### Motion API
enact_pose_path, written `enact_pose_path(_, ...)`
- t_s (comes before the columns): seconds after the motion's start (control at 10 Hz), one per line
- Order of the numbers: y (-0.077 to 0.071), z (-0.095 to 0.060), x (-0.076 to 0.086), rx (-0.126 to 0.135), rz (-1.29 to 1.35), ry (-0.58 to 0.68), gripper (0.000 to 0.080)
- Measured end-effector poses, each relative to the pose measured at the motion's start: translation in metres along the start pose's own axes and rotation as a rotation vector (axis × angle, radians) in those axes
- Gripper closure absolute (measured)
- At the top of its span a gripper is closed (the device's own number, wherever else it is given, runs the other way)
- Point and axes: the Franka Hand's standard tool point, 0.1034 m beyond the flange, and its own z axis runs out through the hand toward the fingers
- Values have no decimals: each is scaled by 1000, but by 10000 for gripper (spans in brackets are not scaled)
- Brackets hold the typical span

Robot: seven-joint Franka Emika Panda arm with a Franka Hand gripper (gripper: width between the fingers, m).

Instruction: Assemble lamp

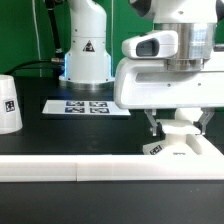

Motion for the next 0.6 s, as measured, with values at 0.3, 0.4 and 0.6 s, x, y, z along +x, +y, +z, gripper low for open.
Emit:
enact_pose_path(0.3, 0, 0, -1, -9, -15, -2, 262)
enact_pose_path(0.4, 0, 0, -1, -10, -15, -2, 164)
enact_pose_path(0.6, 0, -1, -2, -9, -13, -1, 120)
